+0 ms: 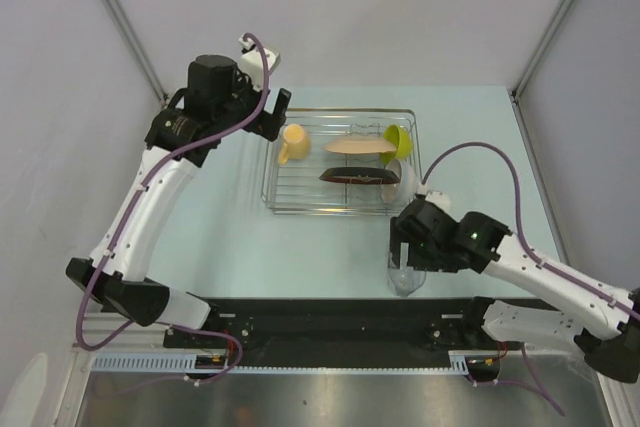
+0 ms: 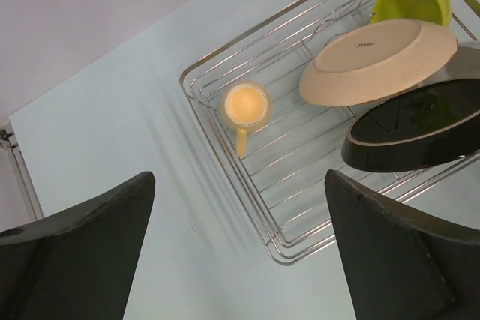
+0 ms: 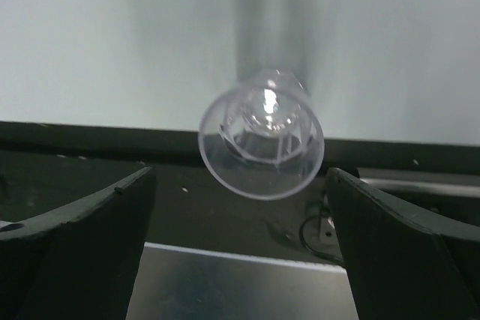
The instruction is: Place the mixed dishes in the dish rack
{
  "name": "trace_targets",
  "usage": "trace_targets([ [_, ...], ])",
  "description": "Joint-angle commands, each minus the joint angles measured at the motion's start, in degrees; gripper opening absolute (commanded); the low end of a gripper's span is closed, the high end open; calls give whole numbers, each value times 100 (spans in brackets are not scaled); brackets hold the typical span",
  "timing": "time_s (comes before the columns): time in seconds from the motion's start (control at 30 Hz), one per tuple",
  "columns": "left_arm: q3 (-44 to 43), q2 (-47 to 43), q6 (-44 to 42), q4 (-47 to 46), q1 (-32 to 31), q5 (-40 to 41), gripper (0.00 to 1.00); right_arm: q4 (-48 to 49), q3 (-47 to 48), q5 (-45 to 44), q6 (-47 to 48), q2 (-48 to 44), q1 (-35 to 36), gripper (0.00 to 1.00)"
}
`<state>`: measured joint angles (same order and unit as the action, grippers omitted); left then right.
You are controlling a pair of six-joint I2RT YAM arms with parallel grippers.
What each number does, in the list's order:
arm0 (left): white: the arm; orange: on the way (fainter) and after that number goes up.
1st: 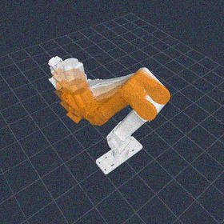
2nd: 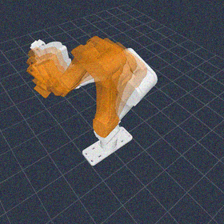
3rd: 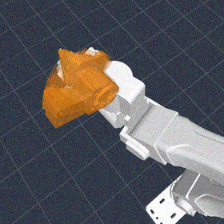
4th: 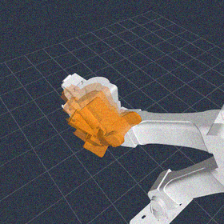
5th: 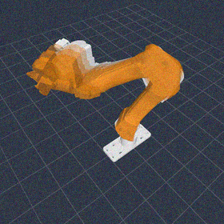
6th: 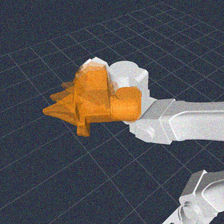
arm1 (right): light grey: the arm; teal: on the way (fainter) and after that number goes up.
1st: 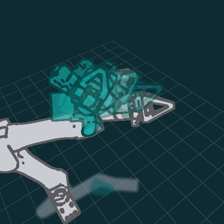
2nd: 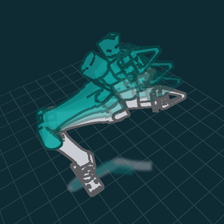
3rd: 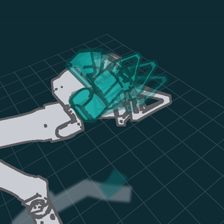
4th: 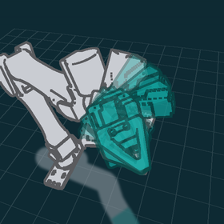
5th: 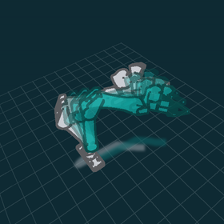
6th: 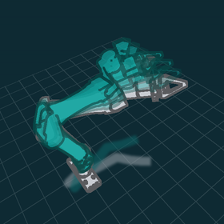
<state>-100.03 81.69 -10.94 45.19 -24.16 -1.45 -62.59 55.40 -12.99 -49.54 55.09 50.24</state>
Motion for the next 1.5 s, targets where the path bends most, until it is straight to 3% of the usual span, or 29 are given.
trace_targets([
  [0.0, 36, -259, 171, -37, -36, -109, 100, -1211, 226, -1188, -1267, 300, 820, 100],
  [0.2, 97, -338, 259, 34, -36, -206, 100, -1642, 42, -1407, -1778, 161, 1111, 98],
  [0.33, 194, -417, 250, 16, -36, -233, 100, -1608, -160, -1557, -2050, -120, 1058, 84],
  [0.43, 203, -443, 250, 43, -36, -224, 100, -1450, -397, -1522, -2086, -122, 997, 81],
  [1.07, 326, -645, 321, 43, -36, -355, 100, 764, -1154, -907, -645, 810, -111, 77],
  [1.27, 440, -733, 356, 34, -36, -356, 100, 959, -1321, -722, -548, 1030, -102, 63],
  [1.4, 563, -804, 373, -1, -36, -373, 100, 915, -1417, -670, -583, 846, -102, 40],
  [1.47, 590, -795, 391, -1, -36, -364, 100, 889, -1470, -643, -627, 714, -85, 33],
])
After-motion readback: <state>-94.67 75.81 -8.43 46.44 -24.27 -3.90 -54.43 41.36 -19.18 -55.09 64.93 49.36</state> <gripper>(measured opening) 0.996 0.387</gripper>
